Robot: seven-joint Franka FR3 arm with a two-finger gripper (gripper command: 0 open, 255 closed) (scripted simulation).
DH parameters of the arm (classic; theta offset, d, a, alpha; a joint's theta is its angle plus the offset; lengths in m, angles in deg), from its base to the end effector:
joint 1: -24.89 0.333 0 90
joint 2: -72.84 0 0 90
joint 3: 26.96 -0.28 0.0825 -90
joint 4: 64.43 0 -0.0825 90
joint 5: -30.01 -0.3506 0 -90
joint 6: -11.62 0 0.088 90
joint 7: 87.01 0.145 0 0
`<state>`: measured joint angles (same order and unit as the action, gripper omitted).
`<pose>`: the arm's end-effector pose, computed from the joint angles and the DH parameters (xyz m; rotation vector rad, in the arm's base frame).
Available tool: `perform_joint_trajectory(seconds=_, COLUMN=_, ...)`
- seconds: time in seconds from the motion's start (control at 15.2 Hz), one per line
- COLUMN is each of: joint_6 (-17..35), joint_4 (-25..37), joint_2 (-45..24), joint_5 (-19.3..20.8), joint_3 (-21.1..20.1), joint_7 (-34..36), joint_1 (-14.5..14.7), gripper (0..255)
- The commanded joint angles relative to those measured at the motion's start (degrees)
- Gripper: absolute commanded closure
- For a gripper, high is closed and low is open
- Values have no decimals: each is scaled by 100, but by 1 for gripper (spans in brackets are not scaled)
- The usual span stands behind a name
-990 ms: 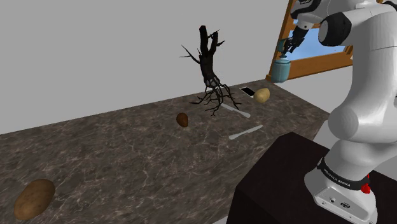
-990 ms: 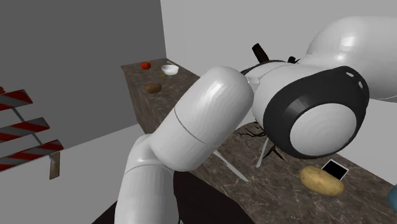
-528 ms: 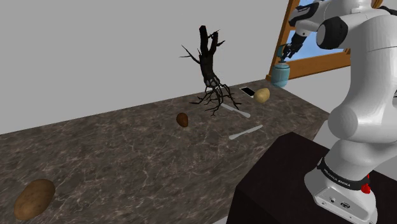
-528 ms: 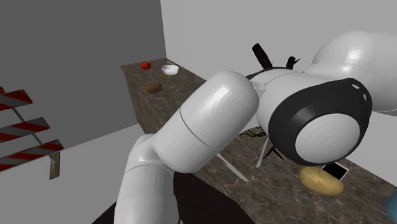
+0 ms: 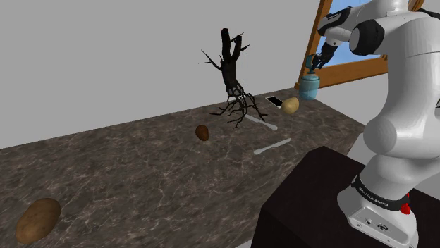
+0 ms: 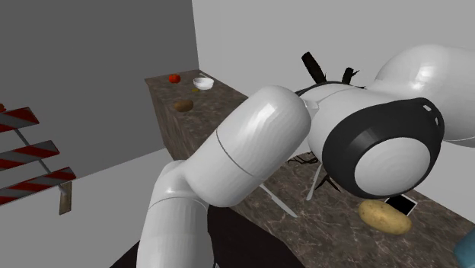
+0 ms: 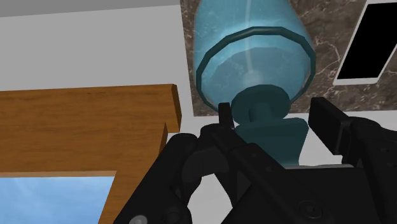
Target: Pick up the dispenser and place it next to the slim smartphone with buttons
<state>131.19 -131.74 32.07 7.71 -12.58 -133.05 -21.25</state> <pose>0.4201 -0.5870 0.3481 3.0129 -0.5030 0.4506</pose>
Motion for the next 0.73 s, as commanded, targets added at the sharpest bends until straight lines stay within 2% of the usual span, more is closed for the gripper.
perform_joint_trajectory(seconds=0.0, joint_6=13, joint_4=-8, joint_2=6, joint_5=-2, joint_3=0, joint_7=-2, joint_1=2, gripper=255)
perform_joint_trajectory(seconds=0.2, joint_6=13, joint_4=-8, joint_2=6, joint_5=-2, joint_3=0, joint_7=-2, joint_1=2, gripper=255)
perform_joint_trajectory(seconds=0.26, joint_6=11, joint_4=-5, joint_2=5, joint_5=-2, joint_3=0, joint_7=-2, joint_1=1, gripper=0)
perform_joint_trajectory(seconds=0.66, joint_6=-94, joint_4=-15, joint_2=120, joint_5=22, joint_3=20, joint_7=7, joint_1=-1, gripper=0)
